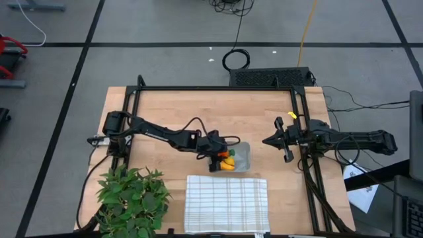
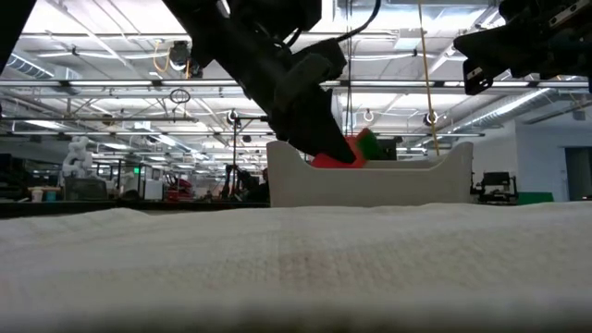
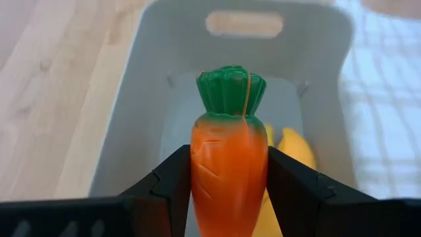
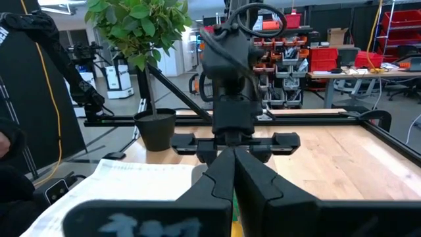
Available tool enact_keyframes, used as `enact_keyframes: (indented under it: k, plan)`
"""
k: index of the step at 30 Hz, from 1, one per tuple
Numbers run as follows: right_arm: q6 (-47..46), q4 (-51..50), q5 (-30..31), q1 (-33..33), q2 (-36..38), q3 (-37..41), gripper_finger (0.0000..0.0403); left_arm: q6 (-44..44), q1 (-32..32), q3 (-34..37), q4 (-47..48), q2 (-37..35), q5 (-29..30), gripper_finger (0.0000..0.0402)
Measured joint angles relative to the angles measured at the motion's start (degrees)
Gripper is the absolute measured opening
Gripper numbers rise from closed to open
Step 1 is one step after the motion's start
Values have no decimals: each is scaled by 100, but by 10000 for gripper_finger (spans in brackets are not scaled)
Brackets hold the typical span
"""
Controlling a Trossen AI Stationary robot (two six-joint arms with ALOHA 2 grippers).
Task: Pick and placing Produce into tupperware
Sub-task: Put the carrot into the gray bin
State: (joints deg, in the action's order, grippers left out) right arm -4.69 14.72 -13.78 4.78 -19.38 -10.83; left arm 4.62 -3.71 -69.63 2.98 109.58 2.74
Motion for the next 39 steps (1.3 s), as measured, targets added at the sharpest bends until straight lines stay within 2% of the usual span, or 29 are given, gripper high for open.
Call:
enact_keyframes:
  k: [16, 33, 39]
  plan:
    - [0, 0, 0, 0, 0, 0, 0, 349, 45, 0, 153, 0, 182, 166]
    - [0, -4, 0, 0, 0, 0, 0, -597, -46, 0, 194, -2, 146, 166]
    - [0, -4, 0, 0, 0, 0, 0, -405, -40, 0, 184, -2, 54, 166]
